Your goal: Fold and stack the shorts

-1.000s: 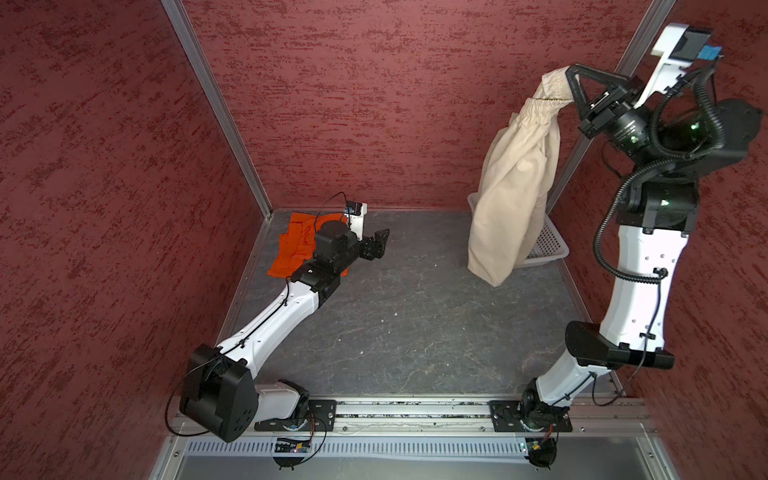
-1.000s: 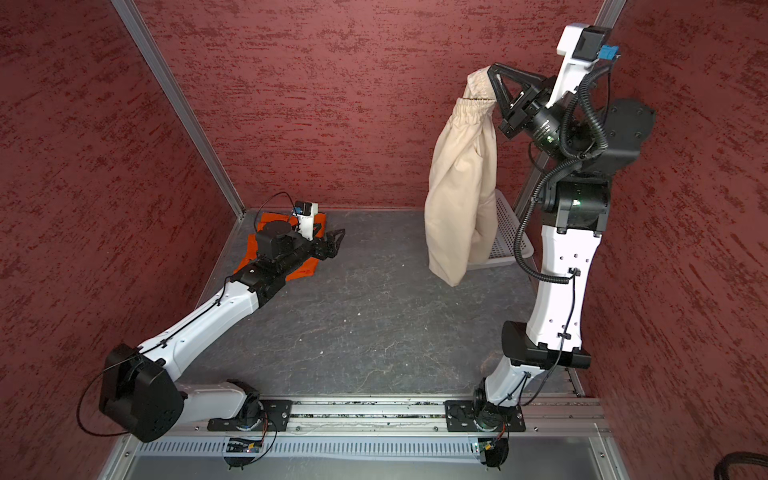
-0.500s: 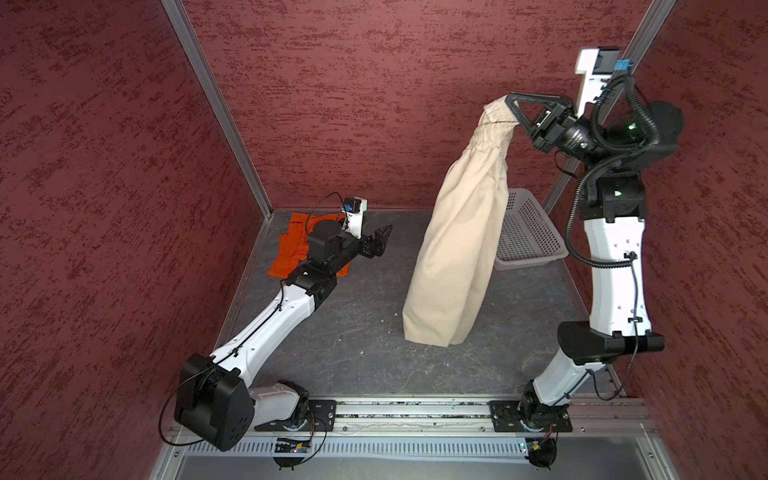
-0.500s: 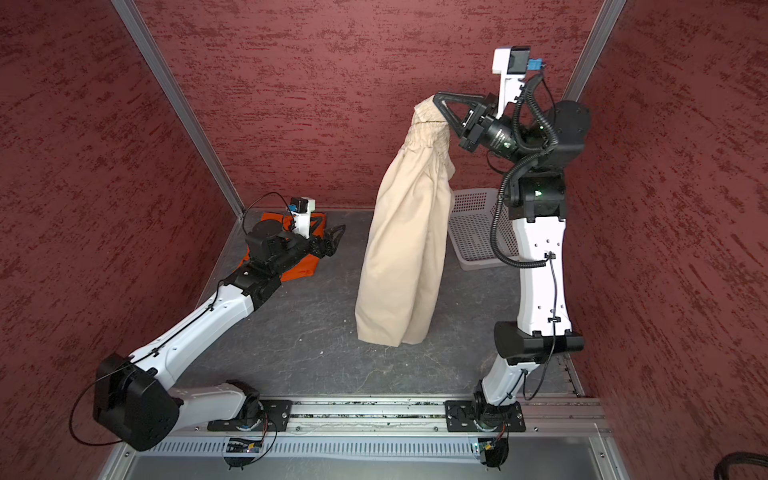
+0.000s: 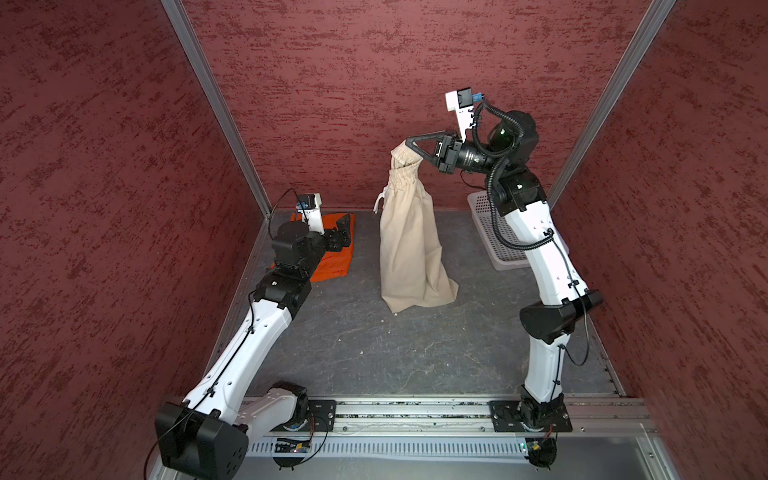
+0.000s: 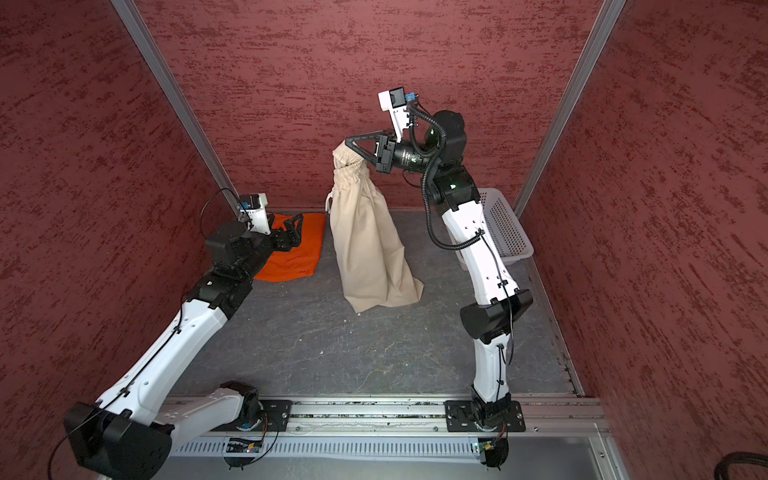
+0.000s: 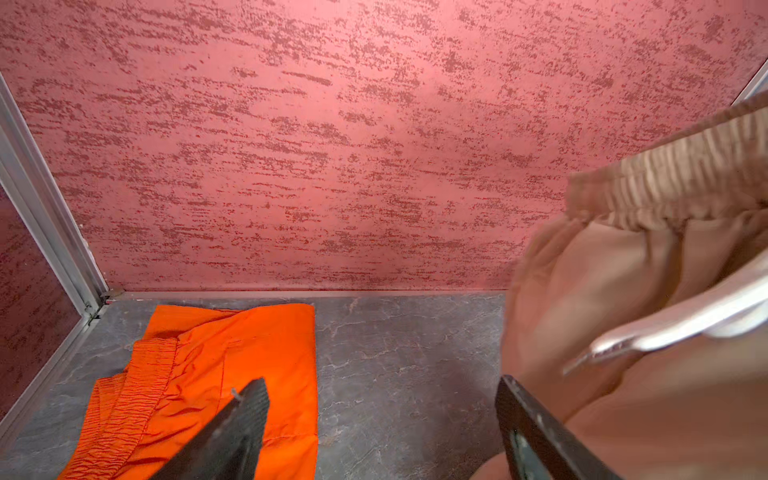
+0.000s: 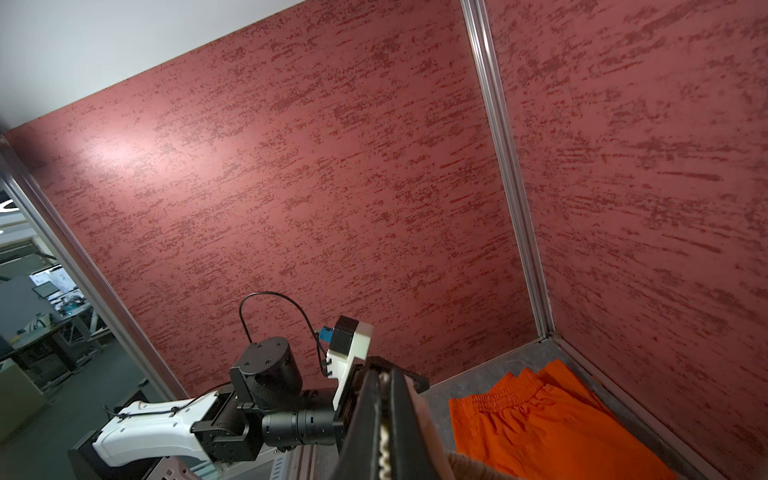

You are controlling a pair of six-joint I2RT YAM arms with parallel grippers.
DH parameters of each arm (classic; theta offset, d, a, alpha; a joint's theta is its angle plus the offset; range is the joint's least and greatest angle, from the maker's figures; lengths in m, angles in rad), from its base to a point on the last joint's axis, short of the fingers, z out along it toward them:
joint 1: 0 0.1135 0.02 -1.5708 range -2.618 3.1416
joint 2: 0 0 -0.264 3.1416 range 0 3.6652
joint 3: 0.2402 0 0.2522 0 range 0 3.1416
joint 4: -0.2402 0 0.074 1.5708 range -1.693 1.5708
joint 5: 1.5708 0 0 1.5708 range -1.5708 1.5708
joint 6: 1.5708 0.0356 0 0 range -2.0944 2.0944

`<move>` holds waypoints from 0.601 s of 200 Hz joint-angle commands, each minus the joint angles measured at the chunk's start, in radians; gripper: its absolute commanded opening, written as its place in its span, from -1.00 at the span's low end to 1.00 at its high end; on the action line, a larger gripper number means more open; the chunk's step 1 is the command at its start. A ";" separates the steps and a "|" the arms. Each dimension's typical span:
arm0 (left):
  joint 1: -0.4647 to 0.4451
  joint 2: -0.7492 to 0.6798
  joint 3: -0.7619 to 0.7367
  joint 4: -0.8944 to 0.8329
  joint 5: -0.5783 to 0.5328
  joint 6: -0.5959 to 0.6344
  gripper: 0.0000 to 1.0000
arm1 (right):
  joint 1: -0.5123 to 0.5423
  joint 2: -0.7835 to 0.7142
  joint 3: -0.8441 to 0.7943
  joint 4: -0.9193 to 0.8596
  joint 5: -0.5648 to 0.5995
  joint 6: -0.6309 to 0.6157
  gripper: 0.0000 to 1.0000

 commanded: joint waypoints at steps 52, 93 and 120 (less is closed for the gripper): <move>-0.006 0.047 -0.113 0.030 0.293 0.121 0.70 | -0.033 -0.465 -1.031 -0.065 0.332 -0.359 -1.00; -0.035 0.118 -0.146 0.007 0.379 0.195 0.68 | -0.043 -0.635 -1.513 -0.020 0.487 -0.329 -1.00; -0.076 0.202 -0.142 0.005 0.496 0.333 0.67 | -0.043 -0.682 -1.653 -0.037 0.519 -0.293 -1.00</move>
